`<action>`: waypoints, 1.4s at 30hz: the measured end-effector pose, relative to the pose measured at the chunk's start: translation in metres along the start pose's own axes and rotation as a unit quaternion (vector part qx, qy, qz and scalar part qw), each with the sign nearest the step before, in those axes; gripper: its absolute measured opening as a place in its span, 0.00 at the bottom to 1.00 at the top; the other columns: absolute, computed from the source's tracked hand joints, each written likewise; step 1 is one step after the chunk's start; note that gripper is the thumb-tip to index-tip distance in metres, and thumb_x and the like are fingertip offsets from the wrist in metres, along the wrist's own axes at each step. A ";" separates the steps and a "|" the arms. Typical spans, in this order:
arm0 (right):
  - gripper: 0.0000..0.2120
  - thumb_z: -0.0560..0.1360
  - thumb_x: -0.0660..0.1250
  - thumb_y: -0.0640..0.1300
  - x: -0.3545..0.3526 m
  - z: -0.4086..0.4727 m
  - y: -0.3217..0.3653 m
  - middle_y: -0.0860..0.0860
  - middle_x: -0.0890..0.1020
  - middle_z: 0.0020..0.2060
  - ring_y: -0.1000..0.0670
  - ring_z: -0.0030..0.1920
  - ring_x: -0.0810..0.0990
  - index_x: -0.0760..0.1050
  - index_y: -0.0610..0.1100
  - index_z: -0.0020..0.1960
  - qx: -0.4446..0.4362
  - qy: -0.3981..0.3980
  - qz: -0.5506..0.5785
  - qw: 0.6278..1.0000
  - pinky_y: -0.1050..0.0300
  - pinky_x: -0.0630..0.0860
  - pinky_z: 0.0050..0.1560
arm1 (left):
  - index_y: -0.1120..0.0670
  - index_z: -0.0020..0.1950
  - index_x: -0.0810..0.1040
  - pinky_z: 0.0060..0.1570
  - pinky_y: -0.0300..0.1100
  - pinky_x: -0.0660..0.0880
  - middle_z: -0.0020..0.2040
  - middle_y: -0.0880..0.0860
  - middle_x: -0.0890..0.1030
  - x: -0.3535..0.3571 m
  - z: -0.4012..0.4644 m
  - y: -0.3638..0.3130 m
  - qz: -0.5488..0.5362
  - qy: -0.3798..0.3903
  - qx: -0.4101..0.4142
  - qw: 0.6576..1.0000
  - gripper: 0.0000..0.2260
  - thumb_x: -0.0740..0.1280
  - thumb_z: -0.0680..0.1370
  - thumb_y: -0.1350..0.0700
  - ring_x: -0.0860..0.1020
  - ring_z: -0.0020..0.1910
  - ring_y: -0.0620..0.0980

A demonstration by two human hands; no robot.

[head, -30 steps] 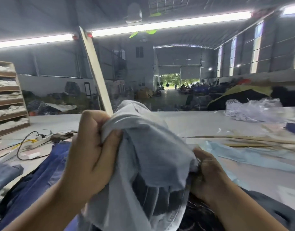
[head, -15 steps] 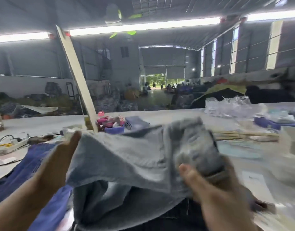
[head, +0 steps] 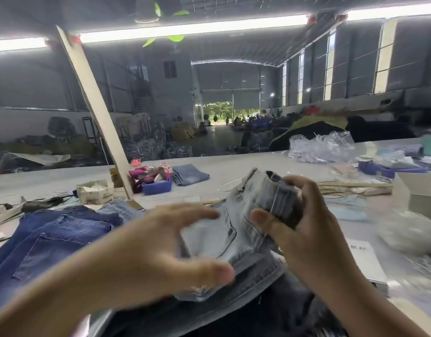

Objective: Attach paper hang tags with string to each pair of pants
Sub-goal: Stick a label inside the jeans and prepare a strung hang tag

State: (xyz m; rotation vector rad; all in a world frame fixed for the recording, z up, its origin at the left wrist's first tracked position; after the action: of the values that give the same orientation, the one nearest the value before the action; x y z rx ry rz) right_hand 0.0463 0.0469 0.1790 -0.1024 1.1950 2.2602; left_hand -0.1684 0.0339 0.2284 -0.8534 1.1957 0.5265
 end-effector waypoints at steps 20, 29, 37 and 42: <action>0.47 0.68 0.76 0.55 0.000 -0.003 -0.073 0.66 0.75 0.53 0.64 0.51 0.75 0.49 0.64 0.76 0.033 0.231 -0.118 0.965 0.69 0.72 0.45 | 0.53 0.32 0.73 0.28 0.43 0.69 0.26 0.51 0.75 0.016 0.024 0.038 0.065 -0.348 -0.108 0.929 0.07 0.60 0.65 0.51 0.74 0.29 0.54; 0.36 0.60 0.77 0.67 0.046 -0.001 -0.025 0.67 0.78 0.56 0.66 0.55 0.77 0.68 0.62 0.64 0.047 0.248 0.015 0.967 0.62 0.76 0.51 | 0.55 0.31 0.71 0.27 0.49 0.69 0.26 0.53 0.73 0.006 0.004 0.015 0.011 -0.413 -0.089 0.906 0.08 0.60 0.66 0.52 0.72 0.29 0.51; 0.20 0.72 0.67 0.31 0.030 0.008 -0.017 0.63 0.76 0.37 0.63 0.37 0.76 0.73 0.55 0.52 -0.045 0.009 -0.051 0.998 0.70 0.71 0.35 | 0.56 0.37 0.73 0.34 0.46 0.69 0.27 0.52 0.70 -0.001 0.010 0.034 0.222 -0.431 -0.097 0.869 0.06 0.59 0.70 0.55 0.69 0.26 0.54; 0.19 0.71 0.66 0.28 -0.014 0.026 0.002 0.62 0.72 0.40 0.68 0.43 0.72 0.78 0.46 0.55 -0.209 -0.184 -0.074 0.958 0.78 0.66 0.41 | 0.57 0.38 0.71 0.36 0.50 0.71 0.28 0.54 0.69 -0.012 0.011 0.036 0.270 -0.448 -0.106 0.846 0.04 0.62 0.69 0.56 0.69 0.28 0.55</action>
State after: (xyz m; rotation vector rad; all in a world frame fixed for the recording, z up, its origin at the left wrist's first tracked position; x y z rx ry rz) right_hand 0.0614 0.0602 0.2007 0.0653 0.4921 2.2381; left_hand -0.1933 0.0650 0.2310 -0.3262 0.4750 1.3656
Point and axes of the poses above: each hand's wrist, its own z-axis towards the middle knuckle, its own x-axis out of the palm, y = z × x, the point moved 2 cm from there along z, towards the middle knuckle
